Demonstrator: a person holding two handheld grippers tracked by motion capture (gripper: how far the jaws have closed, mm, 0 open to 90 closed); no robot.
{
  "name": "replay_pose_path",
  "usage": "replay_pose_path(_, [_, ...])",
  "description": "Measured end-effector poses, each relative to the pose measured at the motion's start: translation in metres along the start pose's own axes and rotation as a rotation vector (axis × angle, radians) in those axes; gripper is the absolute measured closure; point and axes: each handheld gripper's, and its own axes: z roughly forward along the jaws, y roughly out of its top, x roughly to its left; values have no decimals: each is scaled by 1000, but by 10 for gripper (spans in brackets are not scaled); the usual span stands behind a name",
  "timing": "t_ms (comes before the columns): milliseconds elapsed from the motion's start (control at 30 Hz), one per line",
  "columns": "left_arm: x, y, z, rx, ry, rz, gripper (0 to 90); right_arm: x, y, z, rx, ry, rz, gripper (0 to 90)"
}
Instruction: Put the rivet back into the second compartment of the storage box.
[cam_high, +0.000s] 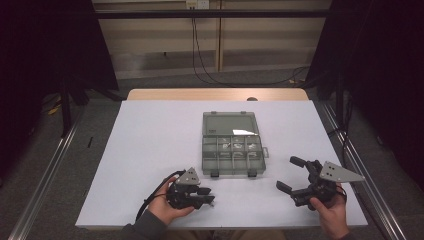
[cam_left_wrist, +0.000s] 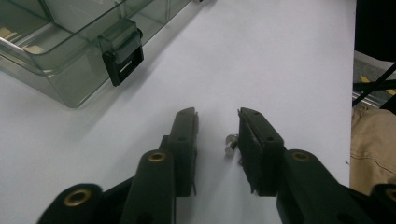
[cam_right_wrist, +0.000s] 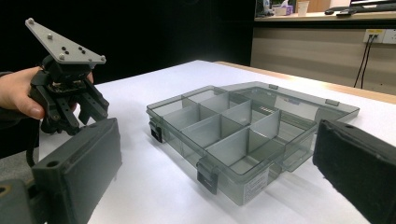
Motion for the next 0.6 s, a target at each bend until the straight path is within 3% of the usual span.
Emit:
replay_pose_path(433, [1, 1, 3, 14, 9, 21, 854, 0, 0, 0, 0, 3, -1, 9])
replay_pose_path(533, [2, 1, 4, 11, 9, 24, 862, 0, 0, 0, -2, 2, 1, 9])
replay_pose_path(600, [3, 1, 4, -10, 16, 25, 814, 0, 0, 0, -3, 1, 1, 9])
